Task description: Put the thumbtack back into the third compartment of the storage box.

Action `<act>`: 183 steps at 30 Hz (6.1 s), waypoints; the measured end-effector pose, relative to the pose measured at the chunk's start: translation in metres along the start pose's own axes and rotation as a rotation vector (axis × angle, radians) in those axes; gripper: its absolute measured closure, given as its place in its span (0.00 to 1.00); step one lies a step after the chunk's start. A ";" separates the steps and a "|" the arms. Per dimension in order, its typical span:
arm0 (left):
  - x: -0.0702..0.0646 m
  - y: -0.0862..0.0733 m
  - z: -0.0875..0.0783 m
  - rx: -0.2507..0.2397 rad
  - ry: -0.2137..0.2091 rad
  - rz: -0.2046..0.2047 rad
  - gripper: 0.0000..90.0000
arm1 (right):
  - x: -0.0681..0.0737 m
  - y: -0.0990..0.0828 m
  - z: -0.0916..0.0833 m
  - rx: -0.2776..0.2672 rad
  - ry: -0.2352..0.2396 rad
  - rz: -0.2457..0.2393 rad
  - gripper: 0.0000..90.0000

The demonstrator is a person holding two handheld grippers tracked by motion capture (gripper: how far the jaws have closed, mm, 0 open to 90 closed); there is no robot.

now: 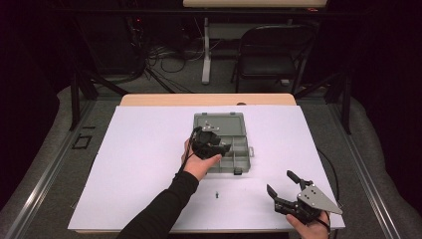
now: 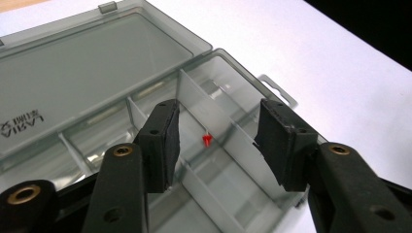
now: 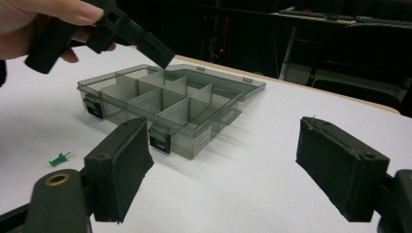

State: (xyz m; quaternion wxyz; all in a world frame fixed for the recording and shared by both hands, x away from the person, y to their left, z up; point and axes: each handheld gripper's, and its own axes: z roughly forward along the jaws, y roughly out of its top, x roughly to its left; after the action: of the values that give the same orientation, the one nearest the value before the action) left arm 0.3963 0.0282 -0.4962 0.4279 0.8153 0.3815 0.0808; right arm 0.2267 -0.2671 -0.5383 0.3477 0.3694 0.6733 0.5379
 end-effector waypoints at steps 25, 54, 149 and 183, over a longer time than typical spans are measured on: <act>-0.021 -0.071 -0.057 -0.094 -0.076 -0.001 0.62 | 0.000 0.000 0.000 0.002 -0.004 0.003 0.21; -0.044 -0.122 -0.043 -0.018 -0.081 -0.024 0.83 | 0.000 0.001 -0.001 0.000 -0.007 -0.003 0.21; -0.030 -0.111 -0.022 0.056 -0.057 -0.019 0.96 | 0.000 0.001 -0.001 -0.001 -0.006 -0.005 0.21; -0.003 0.013 -0.005 -0.022 -0.014 -0.032 0.96 | -0.001 0.001 0.000 0.000 0.001 -0.005 0.21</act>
State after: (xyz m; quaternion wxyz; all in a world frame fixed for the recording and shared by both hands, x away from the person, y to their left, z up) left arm 0.3990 0.0249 -0.4828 0.4410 0.8048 0.3906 0.0725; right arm 0.2271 -0.2677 -0.5373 0.3485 0.3675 0.6743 0.5374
